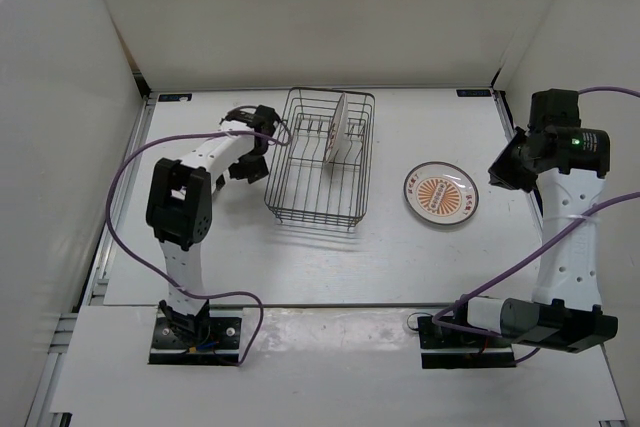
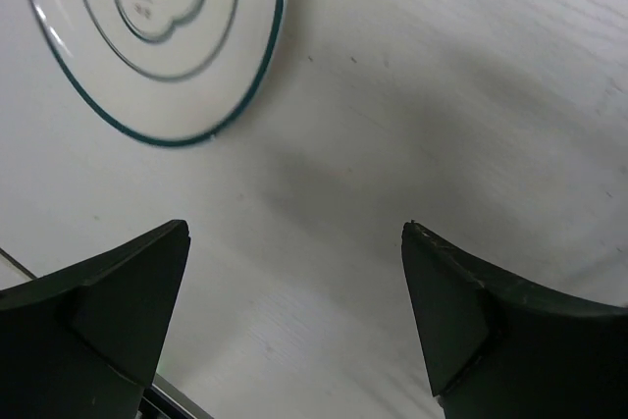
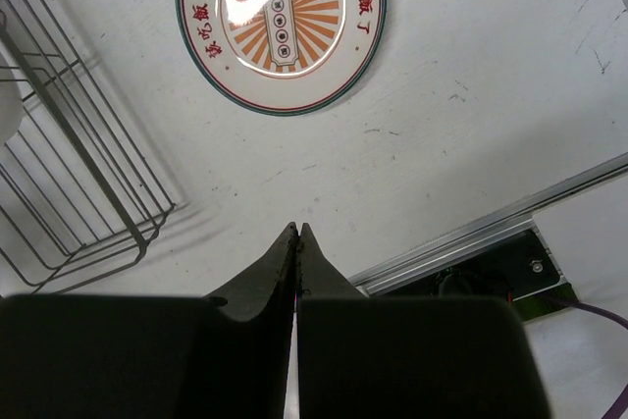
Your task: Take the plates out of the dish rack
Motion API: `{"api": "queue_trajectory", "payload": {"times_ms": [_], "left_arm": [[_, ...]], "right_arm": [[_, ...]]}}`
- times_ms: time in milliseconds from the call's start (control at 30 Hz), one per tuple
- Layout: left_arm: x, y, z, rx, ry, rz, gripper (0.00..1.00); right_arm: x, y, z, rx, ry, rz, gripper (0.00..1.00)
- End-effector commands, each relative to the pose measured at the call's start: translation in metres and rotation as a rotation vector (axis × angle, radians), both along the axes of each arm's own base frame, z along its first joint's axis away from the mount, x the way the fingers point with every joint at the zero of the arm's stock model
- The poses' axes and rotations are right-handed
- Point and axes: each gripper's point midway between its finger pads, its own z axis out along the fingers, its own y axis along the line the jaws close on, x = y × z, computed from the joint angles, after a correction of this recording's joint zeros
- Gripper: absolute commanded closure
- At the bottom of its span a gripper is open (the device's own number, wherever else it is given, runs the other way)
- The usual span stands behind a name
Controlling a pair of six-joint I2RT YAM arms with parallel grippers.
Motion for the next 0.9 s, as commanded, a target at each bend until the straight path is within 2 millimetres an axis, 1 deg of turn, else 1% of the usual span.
{"api": "queue_trajectory", "payload": {"times_ms": [0, 67, 100, 133, 200, 233, 300, 367, 600, 733, 800, 867], "left_arm": [[-0.01, -0.028, 0.009, -0.122, -0.043, 0.078, 0.0], [-0.012, -0.036, 0.01, -0.15, -0.055, 0.118, 0.0], [-0.017, -0.045, 0.009, -0.178, -0.05, 0.127, 0.0], [-0.024, -0.045, 0.011, -0.176, -0.034, 0.139, 0.0], [-0.029, -0.053, 0.013, -0.214, -0.053, 0.185, 0.0], [-0.034, -0.052, 0.009, -0.214, -0.039, 0.197, 0.0], [-0.039, -0.061, 0.01, -0.258, -0.04, 0.224, 0.0], [-0.044, -0.066, 0.009, -0.274, -0.026, 0.245, 0.0], [-0.049, -0.069, 0.008, -0.266, 0.002, 0.229, 0.0], [-0.052, -0.077, 0.008, -0.269, 0.007, 0.196, 0.0], [-0.05, -0.074, 0.009, -0.259, 0.0, 0.194, 0.0], [-0.047, -0.066, 0.015, -0.253, -0.007, 0.19, 0.0]], "right_arm": [[-0.063, 0.009, -0.018, 0.037, 0.258, 0.011, 1.0], [-0.064, 0.01, -0.02, 0.041, 0.263, 0.011, 1.0], [-0.063, 0.01, -0.02, 0.038, 0.262, 0.011, 1.0], [-0.065, 0.009, -0.02, 0.035, 0.264, 0.008, 1.0], [-0.066, 0.008, -0.021, 0.033, 0.267, 0.007, 1.0], [-0.067, 0.008, -0.021, 0.03, 0.266, 0.007, 1.0], [-0.068, 0.007, -0.021, 0.022, 0.265, 0.005, 1.0], [-0.068, 0.007, -0.021, 0.024, 0.268, 0.001, 1.0], [-0.066, 0.006, -0.021, 0.021, 0.264, 0.002, 1.0], [-0.065, 0.004, -0.019, 0.009, 0.261, 0.003, 1.0], [-0.061, 0.004, -0.016, 0.003, 0.254, 0.008, 1.0], [-0.057, 0.004, -0.014, 0.005, 0.246, 0.016, 1.0]]}}
